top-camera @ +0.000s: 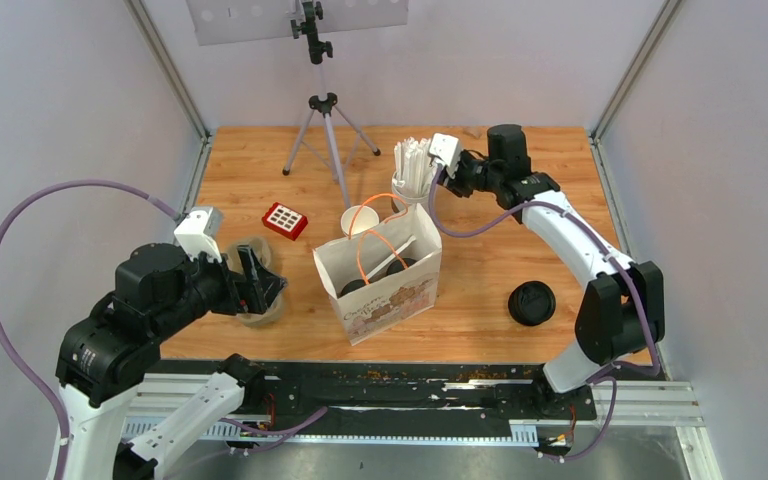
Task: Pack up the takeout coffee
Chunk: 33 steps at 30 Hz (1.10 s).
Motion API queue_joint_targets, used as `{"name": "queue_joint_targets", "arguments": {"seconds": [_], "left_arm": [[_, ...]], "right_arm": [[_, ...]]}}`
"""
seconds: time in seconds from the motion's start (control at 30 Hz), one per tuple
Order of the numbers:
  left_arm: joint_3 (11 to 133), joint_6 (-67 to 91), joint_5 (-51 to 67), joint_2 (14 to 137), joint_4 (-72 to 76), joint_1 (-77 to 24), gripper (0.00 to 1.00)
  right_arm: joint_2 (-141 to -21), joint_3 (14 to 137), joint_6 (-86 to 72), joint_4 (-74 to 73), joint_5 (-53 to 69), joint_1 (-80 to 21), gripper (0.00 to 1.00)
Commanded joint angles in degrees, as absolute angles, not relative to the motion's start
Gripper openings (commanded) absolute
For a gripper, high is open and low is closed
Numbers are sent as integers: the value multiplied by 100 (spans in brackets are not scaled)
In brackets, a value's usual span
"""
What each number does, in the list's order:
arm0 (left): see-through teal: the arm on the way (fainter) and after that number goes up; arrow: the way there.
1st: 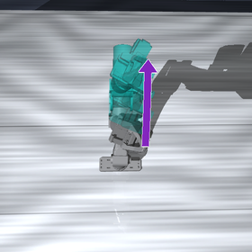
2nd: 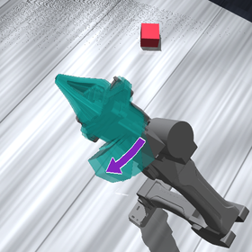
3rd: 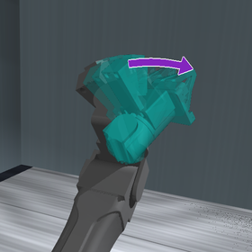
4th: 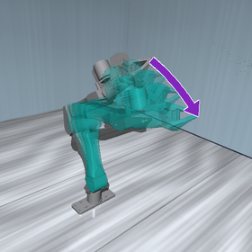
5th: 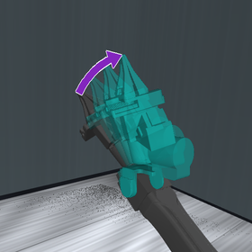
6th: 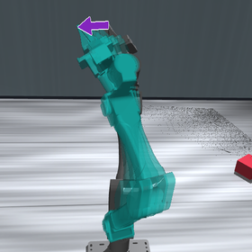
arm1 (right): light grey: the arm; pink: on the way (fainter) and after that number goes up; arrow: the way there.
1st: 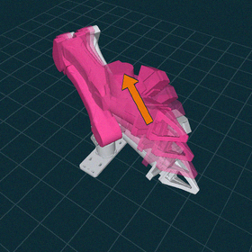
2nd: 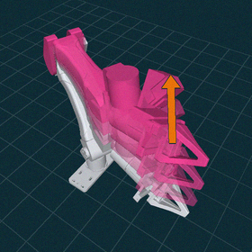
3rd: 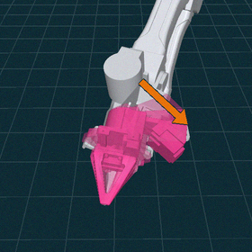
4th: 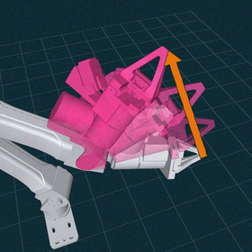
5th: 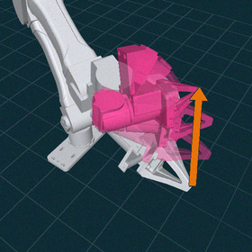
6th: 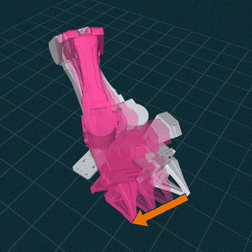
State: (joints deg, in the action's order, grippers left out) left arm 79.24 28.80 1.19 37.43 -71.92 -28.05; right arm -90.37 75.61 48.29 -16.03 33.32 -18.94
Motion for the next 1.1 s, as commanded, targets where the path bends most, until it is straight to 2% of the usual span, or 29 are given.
{"name": "queue_joint_targets", "arguments": {"seconds": [0.0,0.13,0.27,0.37,0.63,1.07], "left_arm": [[8025,2764,75,3746,-7087,-2821,100],[8038,2743,72,3794,-7058,-2821,100],[8019,2732,79,3814,-7019,-2821,100],[8015,2733,70,3820,-6997,-2822,100],[7950,2768,139,3849,-6829,-2821,100],[7988,2732,21,3989,-6777,-2821,100]], "right_arm": [[-9143,7885,5131,-1601,3601,-1872,30],[-9202,7996,5172,-1688,3571,-1872,28],[-9216,8078,5182,-1739,3574,-1872,11],[-9155,8125,5123,-1813,3485,-1872,4],[-8845,8361,4930,-2213,3162,-1872,0],[-7620,8673,3201,-2337,2652,-1906,0]]}}
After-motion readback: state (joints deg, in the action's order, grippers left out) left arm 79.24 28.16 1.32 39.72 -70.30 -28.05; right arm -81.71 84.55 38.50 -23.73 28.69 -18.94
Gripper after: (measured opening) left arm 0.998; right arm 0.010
